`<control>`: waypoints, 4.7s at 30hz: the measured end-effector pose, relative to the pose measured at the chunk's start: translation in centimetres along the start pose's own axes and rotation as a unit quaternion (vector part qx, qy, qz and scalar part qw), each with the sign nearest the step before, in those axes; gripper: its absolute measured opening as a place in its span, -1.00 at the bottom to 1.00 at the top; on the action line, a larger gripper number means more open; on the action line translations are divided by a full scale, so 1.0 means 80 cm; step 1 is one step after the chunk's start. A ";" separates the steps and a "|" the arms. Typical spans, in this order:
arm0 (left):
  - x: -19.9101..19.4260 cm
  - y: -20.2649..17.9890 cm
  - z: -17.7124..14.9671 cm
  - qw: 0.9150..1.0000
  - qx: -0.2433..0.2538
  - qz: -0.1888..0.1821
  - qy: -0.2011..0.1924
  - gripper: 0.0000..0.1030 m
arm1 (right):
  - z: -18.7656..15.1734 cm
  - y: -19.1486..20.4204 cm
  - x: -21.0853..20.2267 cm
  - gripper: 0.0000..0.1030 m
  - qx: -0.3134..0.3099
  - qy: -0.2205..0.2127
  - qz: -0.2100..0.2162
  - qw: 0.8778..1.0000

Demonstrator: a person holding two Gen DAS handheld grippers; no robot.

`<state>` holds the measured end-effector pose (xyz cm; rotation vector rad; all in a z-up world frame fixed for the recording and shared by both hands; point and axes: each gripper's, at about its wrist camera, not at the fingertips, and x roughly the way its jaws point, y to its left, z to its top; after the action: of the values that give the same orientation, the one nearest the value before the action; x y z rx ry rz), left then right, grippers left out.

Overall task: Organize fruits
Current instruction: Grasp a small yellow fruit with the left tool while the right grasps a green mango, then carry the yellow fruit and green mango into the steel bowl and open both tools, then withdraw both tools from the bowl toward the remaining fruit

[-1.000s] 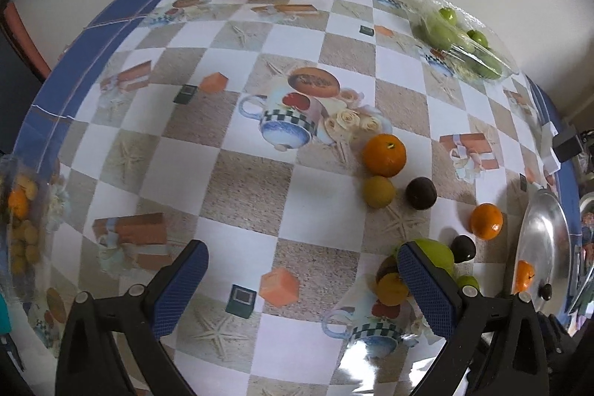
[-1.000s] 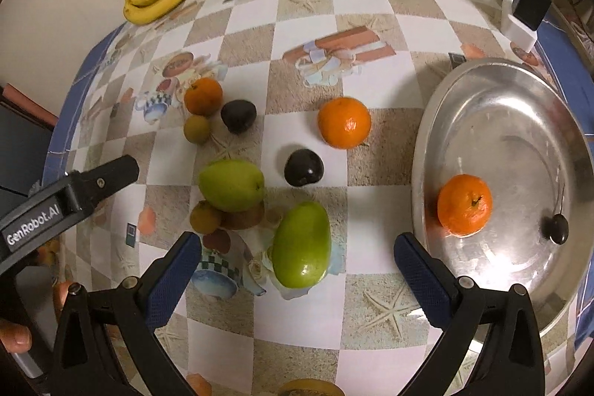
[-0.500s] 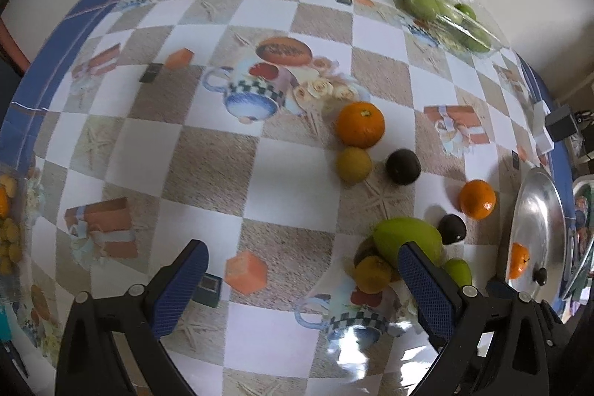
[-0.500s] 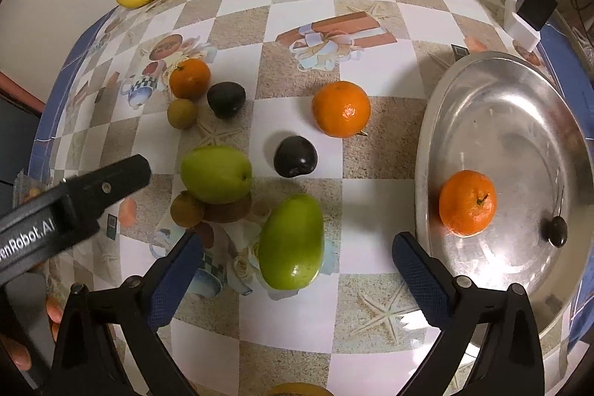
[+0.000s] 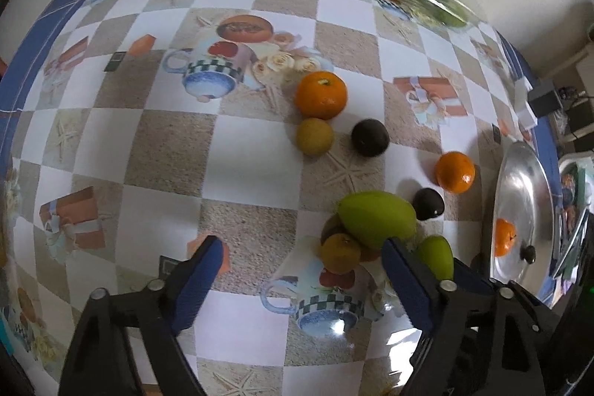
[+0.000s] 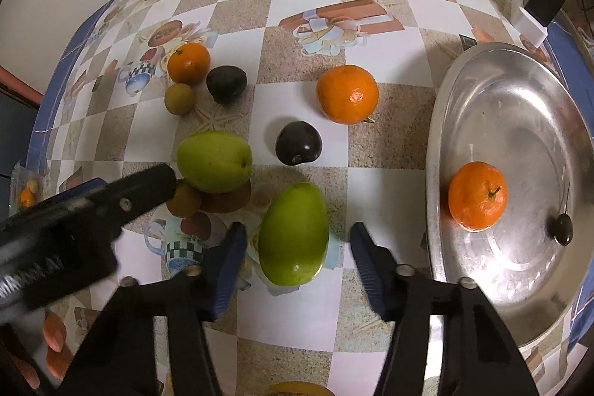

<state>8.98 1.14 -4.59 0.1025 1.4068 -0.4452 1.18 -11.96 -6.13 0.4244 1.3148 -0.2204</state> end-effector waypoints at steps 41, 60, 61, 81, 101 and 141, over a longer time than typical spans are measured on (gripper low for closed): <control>-0.022 -0.002 0.004 0.999 -0.001 -0.038 -0.027 -0.49 | 0.001 -0.016 -0.045 -0.25 0.041 -0.027 0.041 0.998; -0.069 -0.024 0.011 0.995 0.014 -0.027 -0.090 -0.49 | -0.002 -0.118 -0.092 -0.25 0.162 -0.068 0.008 0.984; -0.070 -0.029 0.009 0.995 0.018 -0.031 -0.090 -0.49 | -0.004 -0.129 -0.093 -0.25 0.174 -0.069 0.003 0.982; -0.048 -0.227 -0.047 0.966 0.234 -0.083 -0.068 -0.49 | -0.039 -0.250 -0.121 -0.25 0.289 -0.092 -0.050 0.952; 0.024 -0.264 -0.078 0.957 0.282 -0.067 0.001 -0.49 | -0.040 -0.247 -0.073 -0.25 0.274 -0.029 -0.037 0.960; -0.013 -0.141 -0.010 0.995 0.089 -0.016 -0.030 -0.46 | -0.024 -0.211 -0.093 -0.21 0.222 -0.061 -0.053 0.972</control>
<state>4.07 -8.68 -1.57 0.2094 1.3095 -0.5961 -8.93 -26.98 -2.31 0.7081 1.1646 -0.6279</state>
